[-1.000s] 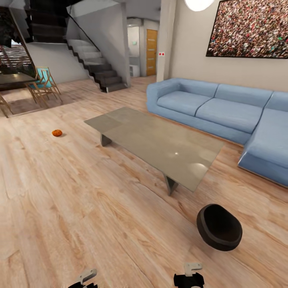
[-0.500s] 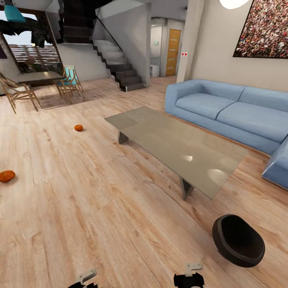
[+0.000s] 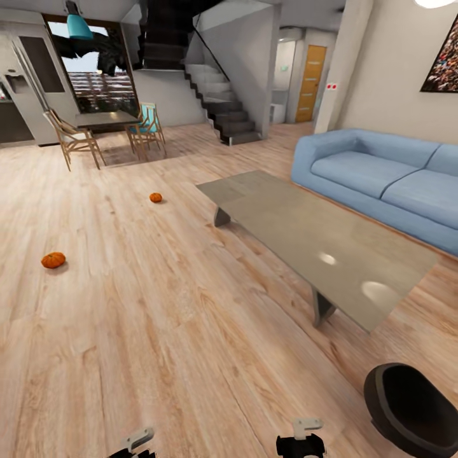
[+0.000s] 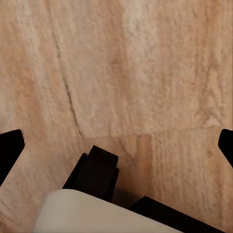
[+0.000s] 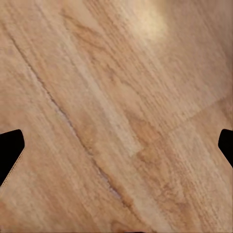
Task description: Place each of the two pumpkins and all three candles from the living room inside a cabinet in the living room (use any cabinet), then make sure every cabinet is closed, and position the cauldron so it is next to a table in the living room.
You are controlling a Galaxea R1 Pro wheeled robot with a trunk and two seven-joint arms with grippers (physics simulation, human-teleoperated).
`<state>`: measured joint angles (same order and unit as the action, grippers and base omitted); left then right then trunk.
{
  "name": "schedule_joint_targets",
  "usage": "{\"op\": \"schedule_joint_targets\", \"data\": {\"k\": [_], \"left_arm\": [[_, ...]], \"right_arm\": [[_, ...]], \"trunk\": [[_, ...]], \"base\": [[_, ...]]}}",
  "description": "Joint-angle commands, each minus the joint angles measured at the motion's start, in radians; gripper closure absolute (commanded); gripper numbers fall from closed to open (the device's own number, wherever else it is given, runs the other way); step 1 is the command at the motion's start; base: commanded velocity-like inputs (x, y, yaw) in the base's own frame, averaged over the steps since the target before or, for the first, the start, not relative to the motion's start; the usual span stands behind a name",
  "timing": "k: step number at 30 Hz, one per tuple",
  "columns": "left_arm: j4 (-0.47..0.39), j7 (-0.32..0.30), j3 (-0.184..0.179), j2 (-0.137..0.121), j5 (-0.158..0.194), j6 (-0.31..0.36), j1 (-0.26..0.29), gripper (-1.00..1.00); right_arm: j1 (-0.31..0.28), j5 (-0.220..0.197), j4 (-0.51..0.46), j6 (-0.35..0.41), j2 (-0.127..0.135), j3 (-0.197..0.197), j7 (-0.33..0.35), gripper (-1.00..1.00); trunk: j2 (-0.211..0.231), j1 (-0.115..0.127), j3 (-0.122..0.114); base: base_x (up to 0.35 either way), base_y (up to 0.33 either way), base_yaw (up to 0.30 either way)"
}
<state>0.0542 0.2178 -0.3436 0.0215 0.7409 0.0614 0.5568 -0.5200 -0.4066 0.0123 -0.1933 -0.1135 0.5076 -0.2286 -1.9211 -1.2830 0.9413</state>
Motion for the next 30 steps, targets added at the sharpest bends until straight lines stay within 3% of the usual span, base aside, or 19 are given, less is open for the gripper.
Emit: {"op": "schedule_joint_targets", "data": {"k": [1,17,30], "left_arm": [[0.000,0.000,0.000,0.000,0.000,0.000,0.000,-1.00],[0.001,-0.001,-0.001,-0.001,0.000,0.000,0.000,-1.00],[0.001,-0.002,-0.001,-0.002,0.000,0.000,0.000,-1.00]], "right_arm": [[0.000,0.000,0.000,0.000,0.000,0.000,0.000,-1.00],[0.006,0.000,0.000,0.000,0.000,0.000,0.000,-1.00],[0.006,0.000,0.000,0.001,0.000,0.000,0.000,-1.00]], "trunk": [[0.000,0.000,0.000],[0.000,0.000,0.000],[0.000,0.000,0.001]], "base": [[0.000,0.000,0.289],[0.004,-0.002,0.289],[0.244,-0.170,0.288]]}}
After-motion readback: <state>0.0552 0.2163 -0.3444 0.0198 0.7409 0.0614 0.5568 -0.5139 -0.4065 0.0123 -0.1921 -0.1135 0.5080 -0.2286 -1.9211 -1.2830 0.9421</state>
